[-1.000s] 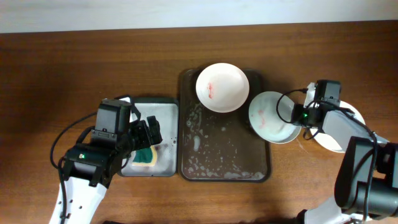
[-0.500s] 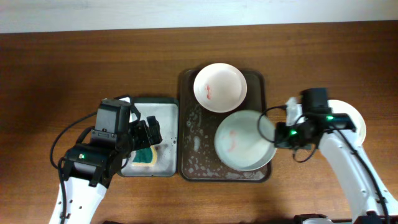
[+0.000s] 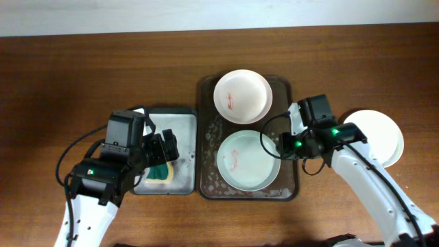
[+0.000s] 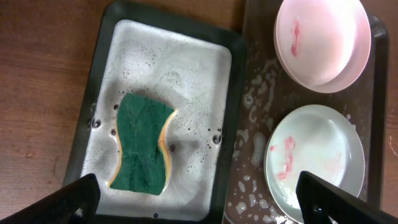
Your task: Clean dirty plates on tray and stack at the side
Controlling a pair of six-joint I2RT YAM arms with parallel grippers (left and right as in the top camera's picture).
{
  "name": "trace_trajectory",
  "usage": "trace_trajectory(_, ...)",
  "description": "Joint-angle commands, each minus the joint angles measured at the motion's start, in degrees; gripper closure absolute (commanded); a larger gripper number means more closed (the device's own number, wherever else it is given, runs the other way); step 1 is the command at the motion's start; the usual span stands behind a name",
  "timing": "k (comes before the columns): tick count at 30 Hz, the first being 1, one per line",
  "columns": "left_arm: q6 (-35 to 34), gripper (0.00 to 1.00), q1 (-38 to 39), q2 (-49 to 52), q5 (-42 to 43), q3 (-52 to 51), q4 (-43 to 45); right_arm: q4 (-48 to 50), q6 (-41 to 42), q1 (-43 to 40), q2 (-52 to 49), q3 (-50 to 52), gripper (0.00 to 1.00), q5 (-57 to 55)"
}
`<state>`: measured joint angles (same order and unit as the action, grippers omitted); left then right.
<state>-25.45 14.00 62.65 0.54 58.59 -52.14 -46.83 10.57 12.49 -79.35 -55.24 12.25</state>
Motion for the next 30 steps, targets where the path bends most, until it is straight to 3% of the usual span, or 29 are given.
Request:
trace_trajectory(1,0.9,0.05,0.8,4.8,-3.8,-3.6,0.9,-2.8,-1.8,0.3,1.2,-1.3,0.62,2.7)
trace_trajectory(4,-0.9,0.25,2.7,17.1,-6.6,-7.8,5.6,-5.6,-1.8,0.3,1.2,-1.3,0.62,2.8)
trace_trajectory(8,-6.7,0.35,2.7,28.8,-11.1,-7.8,8.7,-7.2,-1.8,0.3,1.2,-1.3,0.65,2.8)
trace_trajectory(9,-6.7,0.43,2.7,31.3,-10.9,-7.8,10.5,-7.2,-1.8,0.3,1.2,-1.3,0.66,2.8)
trace_trajectory(10,-6.7,0.57,2.7,33.0,-10.5,-7.8,11.9,-7.2,-1.8,0.3,1.2,-1.3,0.66,2.8)
trace_trajectory(12,-6.6,1.0,2.7,35.9,-7.1,-7.8,14.4,-7.2,-1.7,0.3,1.2,-1.3,0.66,2.8)
trace_trajectory(15,-2.8,1.0,2.7,35.7,-0.4,-7.2,16.2,-7.2,-1.8,0.3,1.2,-1.3,0.66,2.8)
trace_trajectory(20,0.5,0.98,2.7,27.3,0.8,-5.2,13.7,-7.2,-1.8,0.3,1.2,-1.3,0.66,2.8)
trace_trajectory(21,1.2,0.85,2.7,25.6,0.8,-5.2,13.2,-7.2,-1.8,0.3,1.2,-1.3,0.67,2.8)
trace_trajectory(22,1.2,0.62,2.7,24.5,0.8,-5.2,12.7,-7.2,-1.8,0.3,1.2,-1.3,0.67,2.8)
trace_trajectory(24,1.1,0.37,2.7,23.8,0.8,-5.2,10.2,-7.2,-1.8,0.3,1.2,-1.3,0.67,2.8)
trace_trajectory(27,1.1,0.35,2.7,24.9,0.8,-5.9,7.1,-7.2,-1.8,0.3,1.2,-1.3,0.67,2.8)
trace_trajectory(30,-2.0,0.41,2.8,25.9,0.8,-9.2,8.2,-7.2,-1.8,0.3,1.2,-1.3,0.67,2.8)
